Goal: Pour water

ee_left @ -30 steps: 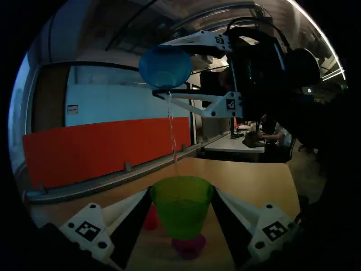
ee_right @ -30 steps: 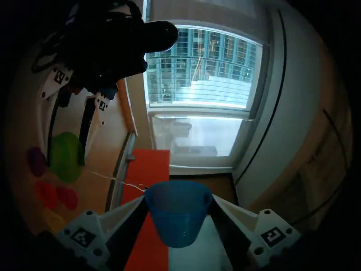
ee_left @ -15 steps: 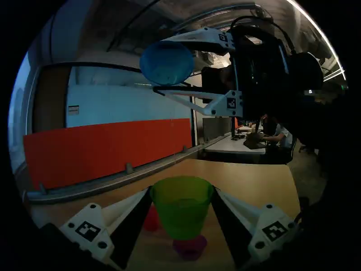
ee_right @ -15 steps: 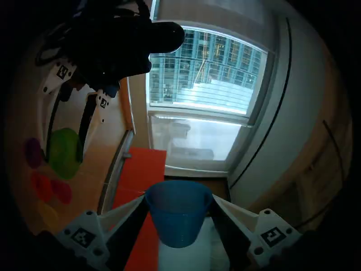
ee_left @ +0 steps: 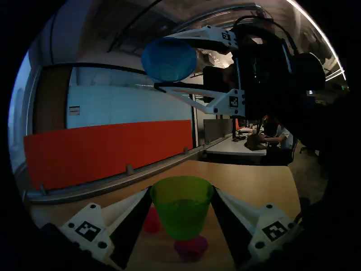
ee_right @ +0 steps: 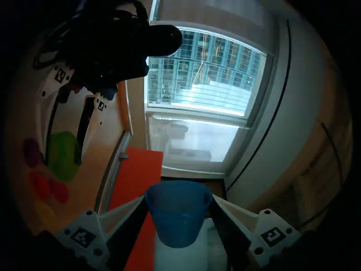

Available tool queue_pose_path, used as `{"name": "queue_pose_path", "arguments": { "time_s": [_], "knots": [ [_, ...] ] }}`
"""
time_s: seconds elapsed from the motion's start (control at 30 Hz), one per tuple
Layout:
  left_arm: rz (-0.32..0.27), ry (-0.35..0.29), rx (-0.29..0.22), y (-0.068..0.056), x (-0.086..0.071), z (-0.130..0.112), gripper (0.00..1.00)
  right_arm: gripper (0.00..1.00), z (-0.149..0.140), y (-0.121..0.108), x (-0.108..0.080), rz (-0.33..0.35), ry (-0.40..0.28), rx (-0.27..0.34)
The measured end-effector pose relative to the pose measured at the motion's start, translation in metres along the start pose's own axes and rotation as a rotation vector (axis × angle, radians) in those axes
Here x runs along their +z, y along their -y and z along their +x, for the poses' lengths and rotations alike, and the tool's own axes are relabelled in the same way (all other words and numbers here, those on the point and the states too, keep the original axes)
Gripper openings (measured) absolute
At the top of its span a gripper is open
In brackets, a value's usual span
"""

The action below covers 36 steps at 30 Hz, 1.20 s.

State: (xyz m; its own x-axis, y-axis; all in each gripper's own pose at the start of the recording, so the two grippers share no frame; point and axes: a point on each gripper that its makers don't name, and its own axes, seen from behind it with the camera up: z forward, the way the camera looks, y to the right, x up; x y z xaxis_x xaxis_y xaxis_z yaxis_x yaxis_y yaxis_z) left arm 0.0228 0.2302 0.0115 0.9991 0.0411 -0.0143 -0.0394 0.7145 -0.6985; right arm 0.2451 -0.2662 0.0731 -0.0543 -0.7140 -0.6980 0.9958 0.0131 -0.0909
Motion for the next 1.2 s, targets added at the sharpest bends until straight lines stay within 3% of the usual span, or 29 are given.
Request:
{"name": "queue_pose_path", "arguments": {
  "time_s": [0.17, 0.3, 0.7, 1.03, 1.2],
  "knots": [
    [0.003, -0.004, 0.002, 0.0, -0.001, 0.002, 0.89, 0.91, -0.007, 0.004, -0.001, 0.005, 0.009, 0.086],
    [0.006, -0.005, 0.003, 0.001, -0.002, 0.003, 0.89, 0.91, -0.009, 0.009, -0.003, 0.012, 0.009, 0.207],
    [0.02, -0.007, 0.011, 0.008, -0.006, 0.006, 0.89, 0.91, 0.01, 0.025, -0.011, 0.06, -0.006, 0.686],
    [0.037, -0.016, 0.012, 0.017, -0.009, 0.012, 0.89, 0.91, 0.03, 0.028, -0.02, 0.093, -0.023, 1.133],
    [0.046, -0.018, 0.015, 0.022, -0.01, 0.014, 0.89, 0.91, 0.033, 0.031, -0.023, 0.106, -0.019, 1.299]
  ]
}}
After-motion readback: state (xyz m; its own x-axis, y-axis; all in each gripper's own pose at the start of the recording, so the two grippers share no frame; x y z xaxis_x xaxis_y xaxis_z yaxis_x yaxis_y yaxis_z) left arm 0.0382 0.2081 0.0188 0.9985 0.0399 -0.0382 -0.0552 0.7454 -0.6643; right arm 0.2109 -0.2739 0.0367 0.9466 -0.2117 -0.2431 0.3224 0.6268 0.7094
